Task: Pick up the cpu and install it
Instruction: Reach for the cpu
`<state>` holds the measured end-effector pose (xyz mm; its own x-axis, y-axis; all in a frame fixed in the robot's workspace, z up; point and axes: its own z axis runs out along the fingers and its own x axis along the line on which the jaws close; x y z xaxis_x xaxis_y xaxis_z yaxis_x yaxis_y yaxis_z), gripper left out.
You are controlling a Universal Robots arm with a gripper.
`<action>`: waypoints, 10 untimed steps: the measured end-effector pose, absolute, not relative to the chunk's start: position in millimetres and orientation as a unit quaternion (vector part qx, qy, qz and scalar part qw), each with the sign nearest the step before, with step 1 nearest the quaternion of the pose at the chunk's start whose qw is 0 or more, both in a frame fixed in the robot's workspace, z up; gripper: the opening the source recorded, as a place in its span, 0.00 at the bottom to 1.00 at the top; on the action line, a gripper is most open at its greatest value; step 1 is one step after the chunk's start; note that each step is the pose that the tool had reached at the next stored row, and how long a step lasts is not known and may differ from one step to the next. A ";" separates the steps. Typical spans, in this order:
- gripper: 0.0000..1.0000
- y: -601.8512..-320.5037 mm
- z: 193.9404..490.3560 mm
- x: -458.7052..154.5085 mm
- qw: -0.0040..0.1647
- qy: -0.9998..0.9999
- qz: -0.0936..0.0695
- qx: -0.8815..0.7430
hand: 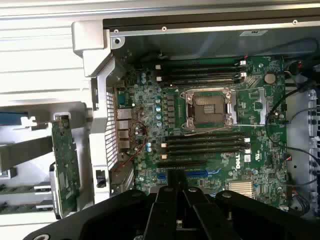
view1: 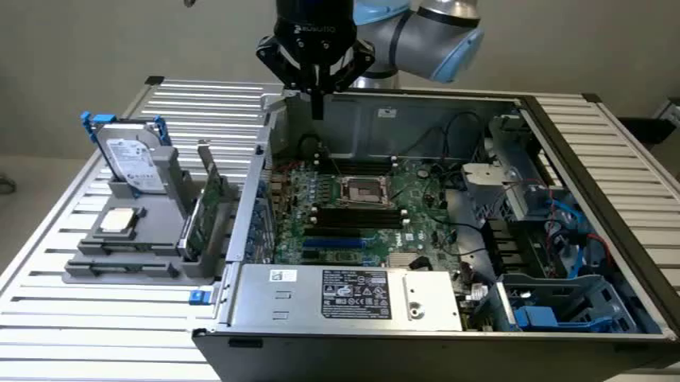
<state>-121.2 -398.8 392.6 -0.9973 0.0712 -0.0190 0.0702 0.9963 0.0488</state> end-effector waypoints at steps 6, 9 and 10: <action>0.10 -398.8 392.6 -121.2 0.010 0.999 0.024 0.035; 0.10 -398.8 392.7 -125.6 0.010 0.999 0.024 0.035; 0.10 -398.8 392.6 -130.1 0.010 0.999 0.024 0.035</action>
<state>-130.1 -398.8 392.6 -0.9973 0.0712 -0.0184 0.0703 0.9963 0.0485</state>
